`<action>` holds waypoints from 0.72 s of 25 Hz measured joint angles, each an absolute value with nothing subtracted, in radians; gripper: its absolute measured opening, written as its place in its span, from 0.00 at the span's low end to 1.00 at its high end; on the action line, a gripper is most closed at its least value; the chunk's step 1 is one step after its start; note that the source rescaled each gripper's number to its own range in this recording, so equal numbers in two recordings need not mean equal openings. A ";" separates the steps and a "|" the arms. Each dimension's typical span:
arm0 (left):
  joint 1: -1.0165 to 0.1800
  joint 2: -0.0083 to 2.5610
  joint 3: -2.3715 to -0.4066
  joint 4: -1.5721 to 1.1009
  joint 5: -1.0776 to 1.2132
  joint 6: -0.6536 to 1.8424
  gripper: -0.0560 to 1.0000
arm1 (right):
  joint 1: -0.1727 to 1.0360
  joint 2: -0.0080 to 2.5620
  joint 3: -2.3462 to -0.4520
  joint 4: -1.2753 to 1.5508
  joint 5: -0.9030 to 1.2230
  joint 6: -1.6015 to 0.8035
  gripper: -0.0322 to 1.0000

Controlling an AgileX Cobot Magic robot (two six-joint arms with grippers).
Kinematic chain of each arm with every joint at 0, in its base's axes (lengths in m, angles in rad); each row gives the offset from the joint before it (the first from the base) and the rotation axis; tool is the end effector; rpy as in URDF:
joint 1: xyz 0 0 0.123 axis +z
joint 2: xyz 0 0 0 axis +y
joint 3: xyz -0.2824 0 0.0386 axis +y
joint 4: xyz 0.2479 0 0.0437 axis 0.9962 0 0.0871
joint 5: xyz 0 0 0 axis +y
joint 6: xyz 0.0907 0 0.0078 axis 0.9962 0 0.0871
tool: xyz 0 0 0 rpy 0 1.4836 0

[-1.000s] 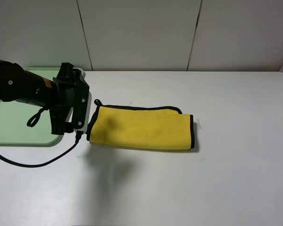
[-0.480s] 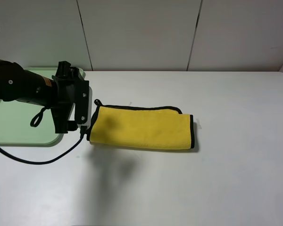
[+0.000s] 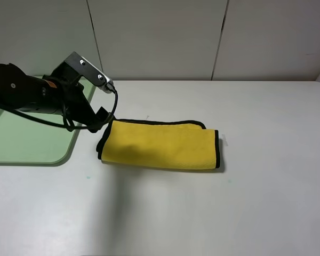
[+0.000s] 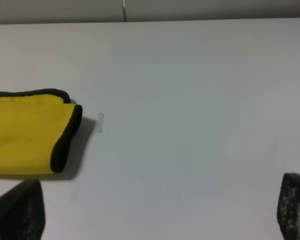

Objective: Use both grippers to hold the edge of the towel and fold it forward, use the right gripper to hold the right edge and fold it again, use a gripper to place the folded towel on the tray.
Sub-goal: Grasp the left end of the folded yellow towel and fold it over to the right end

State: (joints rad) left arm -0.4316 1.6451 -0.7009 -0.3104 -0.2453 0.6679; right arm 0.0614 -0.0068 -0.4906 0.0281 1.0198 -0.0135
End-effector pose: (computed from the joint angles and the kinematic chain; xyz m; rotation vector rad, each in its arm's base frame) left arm 0.2879 -0.1252 0.1735 0.8128 2.0359 0.0446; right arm -0.0033 0.0020 0.2779 -0.0757 2.0048 0.0641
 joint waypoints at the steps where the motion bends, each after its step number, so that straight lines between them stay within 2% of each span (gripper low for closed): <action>1: -0.432 1.645 -0.701 -0.316 -0.234 0.609 1.00 | 0.061 -0.007 -0.491 0.028 1.020 -0.013 1.00; 10: -0.432 1.646 -0.701 -0.331 -0.163 0.277 1.00 | 0.061 -0.007 -0.491 0.028 1.020 -0.013 1.00; 18: -0.432 1.769 -0.703 -0.332 -0.160 0.153 1.00 | 0.061 -0.007 -0.491 0.028 1.020 -0.013 1.00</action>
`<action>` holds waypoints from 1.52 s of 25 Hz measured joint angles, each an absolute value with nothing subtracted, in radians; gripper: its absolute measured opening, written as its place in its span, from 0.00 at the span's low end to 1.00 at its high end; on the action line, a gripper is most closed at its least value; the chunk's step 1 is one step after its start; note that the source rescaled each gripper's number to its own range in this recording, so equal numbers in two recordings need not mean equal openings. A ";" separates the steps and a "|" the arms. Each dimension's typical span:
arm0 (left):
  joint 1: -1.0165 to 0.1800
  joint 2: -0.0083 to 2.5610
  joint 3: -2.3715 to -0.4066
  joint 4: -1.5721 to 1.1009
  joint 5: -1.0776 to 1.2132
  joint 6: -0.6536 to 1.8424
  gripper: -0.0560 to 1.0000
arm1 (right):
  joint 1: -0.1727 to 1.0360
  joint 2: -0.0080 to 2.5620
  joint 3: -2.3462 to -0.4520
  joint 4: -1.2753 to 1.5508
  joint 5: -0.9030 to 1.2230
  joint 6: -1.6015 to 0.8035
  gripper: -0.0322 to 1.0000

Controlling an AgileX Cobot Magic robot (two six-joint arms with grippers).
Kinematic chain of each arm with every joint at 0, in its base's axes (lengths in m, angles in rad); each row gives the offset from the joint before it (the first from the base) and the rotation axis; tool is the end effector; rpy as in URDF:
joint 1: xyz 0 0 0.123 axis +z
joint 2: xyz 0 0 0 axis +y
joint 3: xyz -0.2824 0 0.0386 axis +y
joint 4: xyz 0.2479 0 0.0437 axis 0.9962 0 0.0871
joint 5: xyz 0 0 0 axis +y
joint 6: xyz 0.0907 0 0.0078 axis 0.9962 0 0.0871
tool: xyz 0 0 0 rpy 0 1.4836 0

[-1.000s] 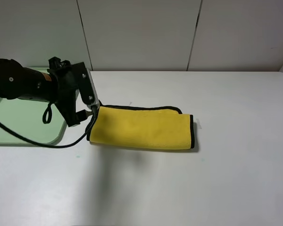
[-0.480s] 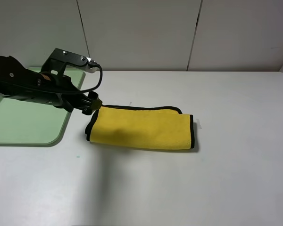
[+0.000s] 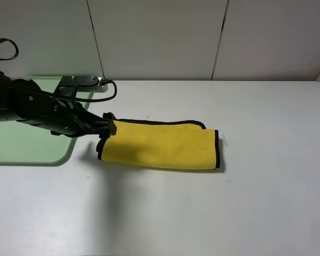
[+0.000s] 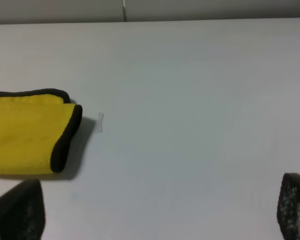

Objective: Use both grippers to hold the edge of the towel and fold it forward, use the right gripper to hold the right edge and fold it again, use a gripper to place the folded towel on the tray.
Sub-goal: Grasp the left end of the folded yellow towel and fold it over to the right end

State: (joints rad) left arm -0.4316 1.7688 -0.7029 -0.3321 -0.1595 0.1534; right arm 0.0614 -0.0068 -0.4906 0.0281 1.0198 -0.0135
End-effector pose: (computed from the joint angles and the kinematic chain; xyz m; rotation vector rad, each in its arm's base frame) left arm 0.2862 -0.1267 0.1294 0.2843 2.3919 -0.2206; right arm -0.0033 0.0020 0.2779 -0.0757 2.0048 0.0641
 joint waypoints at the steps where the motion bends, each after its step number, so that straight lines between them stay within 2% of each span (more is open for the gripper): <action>1: -0.432 1.783 -0.707 -0.333 -0.157 0.152 1.00 | 0.061 -0.007 -0.491 0.028 1.020 -0.013 1.00; 17: -0.457 1.975 -0.855 -0.335 -0.118 0.143 0.98 | 0.061 -0.007 -0.491 0.028 1.020 -0.013 1.00; 20: -0.471 1.997 -0.873 -0.335 -0.137 0.145 0.95 | 0.061 -0.007 -0.491 0.028 1.020 -0.013 1.00; 31: -0.477 2.008 -0.879 -0.331 -0.128 0.150 0.67 | 0.061 -0.007 -0.491 0.028 1.020 -0.013 1.00; 38: -0.477 2.011 -0.879 -0.331 -0.123 0.149 0.38 | 0.061 -0.007 -0.491 0.028 1.020 -0.013 1.00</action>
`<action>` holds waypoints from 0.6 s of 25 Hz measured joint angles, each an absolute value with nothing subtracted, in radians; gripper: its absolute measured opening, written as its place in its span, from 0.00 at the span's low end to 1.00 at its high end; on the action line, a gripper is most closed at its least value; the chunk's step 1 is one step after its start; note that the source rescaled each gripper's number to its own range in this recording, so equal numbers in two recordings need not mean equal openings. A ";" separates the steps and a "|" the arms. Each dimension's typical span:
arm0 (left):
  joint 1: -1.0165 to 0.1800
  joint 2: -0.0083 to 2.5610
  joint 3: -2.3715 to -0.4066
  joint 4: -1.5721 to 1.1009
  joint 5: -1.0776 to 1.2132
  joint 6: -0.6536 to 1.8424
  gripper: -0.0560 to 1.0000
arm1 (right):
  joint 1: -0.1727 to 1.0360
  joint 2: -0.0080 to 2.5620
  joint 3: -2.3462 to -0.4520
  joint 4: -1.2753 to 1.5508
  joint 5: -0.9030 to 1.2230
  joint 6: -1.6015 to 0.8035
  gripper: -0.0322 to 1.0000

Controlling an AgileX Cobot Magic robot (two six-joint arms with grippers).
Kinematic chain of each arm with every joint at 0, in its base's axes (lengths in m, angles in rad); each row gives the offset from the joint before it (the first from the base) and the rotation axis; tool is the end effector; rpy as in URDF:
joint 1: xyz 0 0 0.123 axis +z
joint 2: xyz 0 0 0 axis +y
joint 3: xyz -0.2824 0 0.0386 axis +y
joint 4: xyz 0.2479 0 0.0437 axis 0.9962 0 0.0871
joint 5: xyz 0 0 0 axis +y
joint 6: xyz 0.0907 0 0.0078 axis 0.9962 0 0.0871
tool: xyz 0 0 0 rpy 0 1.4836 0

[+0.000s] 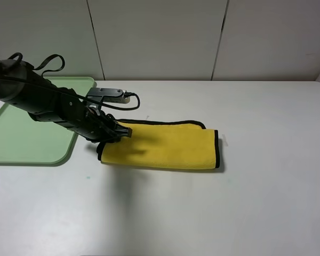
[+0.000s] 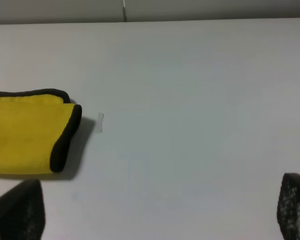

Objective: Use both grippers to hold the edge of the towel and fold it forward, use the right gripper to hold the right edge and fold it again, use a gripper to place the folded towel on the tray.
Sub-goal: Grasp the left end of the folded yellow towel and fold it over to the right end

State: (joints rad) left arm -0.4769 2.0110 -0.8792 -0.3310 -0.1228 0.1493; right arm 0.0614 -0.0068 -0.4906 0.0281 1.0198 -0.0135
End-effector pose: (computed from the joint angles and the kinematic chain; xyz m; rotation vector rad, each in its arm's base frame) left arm 0.3167 -0.1596 0.0833 0.3559 2.4868 -0.2220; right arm -0.0033 0.0020 0.2779 -0.0757 2.0048 0.0641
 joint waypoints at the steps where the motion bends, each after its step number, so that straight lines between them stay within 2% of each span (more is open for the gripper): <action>1: -0.477 2.011 -0.879 -0.332 -0.122 0.149 0.34 | 0.061 -0.007 -0.491 0.028 1.020 -0.013 1.00; 10: -0.473 2.014 -0.879 -0.335 -0.119 0.109 0.12 | 0.061 -0.007 -0.491 0.028 1.020 -0.013 1.00; 15: -0.473 2.014 -0.879 -0.336 -0.119 0.065 0.11 | 0.061 -0.007 -0.491 0.028 1.020 -0.013 1.00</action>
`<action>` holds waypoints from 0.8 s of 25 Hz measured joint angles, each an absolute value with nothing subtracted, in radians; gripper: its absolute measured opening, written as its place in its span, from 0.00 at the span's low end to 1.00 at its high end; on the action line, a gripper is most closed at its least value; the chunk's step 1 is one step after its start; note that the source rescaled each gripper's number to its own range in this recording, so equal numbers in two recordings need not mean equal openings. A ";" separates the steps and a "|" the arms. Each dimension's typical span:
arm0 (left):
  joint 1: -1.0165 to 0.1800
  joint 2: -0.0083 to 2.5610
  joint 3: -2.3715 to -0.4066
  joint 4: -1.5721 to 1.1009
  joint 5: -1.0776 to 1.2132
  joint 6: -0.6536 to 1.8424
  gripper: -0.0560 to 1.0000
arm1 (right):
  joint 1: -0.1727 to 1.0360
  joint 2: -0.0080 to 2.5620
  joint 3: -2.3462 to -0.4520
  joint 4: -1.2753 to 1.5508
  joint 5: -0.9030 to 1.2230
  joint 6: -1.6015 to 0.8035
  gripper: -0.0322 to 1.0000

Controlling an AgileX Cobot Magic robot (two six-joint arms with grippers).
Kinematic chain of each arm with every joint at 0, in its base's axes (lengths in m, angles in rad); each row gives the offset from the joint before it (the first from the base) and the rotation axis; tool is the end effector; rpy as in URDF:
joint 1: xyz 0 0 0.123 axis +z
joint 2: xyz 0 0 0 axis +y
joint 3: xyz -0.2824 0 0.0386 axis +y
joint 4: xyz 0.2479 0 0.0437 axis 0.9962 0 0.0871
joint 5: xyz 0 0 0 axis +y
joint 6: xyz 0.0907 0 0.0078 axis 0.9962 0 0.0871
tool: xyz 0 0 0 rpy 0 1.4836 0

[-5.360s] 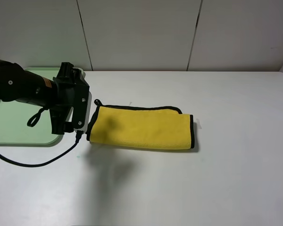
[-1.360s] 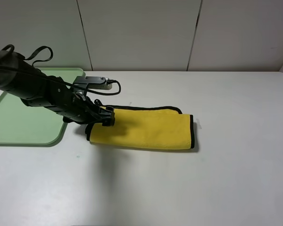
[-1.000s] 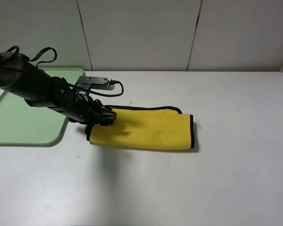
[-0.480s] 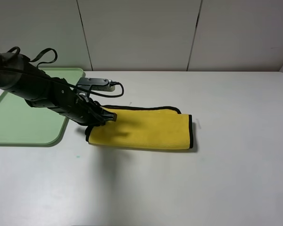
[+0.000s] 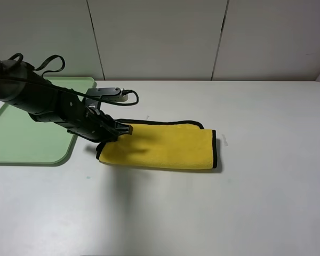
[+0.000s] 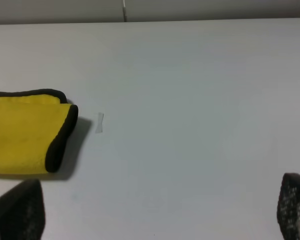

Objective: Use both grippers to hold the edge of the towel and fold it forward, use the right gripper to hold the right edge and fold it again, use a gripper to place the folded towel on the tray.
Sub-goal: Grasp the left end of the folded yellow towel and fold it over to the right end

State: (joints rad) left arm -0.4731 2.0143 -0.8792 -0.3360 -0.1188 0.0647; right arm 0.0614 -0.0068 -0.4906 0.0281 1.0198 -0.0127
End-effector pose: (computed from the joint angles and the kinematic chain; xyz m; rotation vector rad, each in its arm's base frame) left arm 0.3169 -0.1582 0.0819 0.2409 2.5127 -0.2549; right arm -0.0033 0.0020 0.2779 -0.0749 2.0049 0.0646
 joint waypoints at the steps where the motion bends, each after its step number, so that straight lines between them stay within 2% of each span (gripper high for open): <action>1: -0.473 2.014 -0.879 -0.336 -0.118 0.061 0.11 | 0.061 -0.007 -0.491 0.028 1.020 -0.013 1.00; 11: -0.471 1.985 -0.878 -0.337 -0.071 0.055 0.11 | 0.061 -0.007 -0.491 0.028 1.020 -0.013 1.00; 20: -0.471 1.843 -0.873 -0.336 0.000 0.055 0.10 | 0.061 -0.007 -0.491 0.028 1.020 -0.013 1.00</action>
State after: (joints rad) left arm -0.4712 1.8432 -0.8726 -0.3364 0.0000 0.0546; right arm 0.0614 -0.0068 -0.4906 0.0281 1.0198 -0.0127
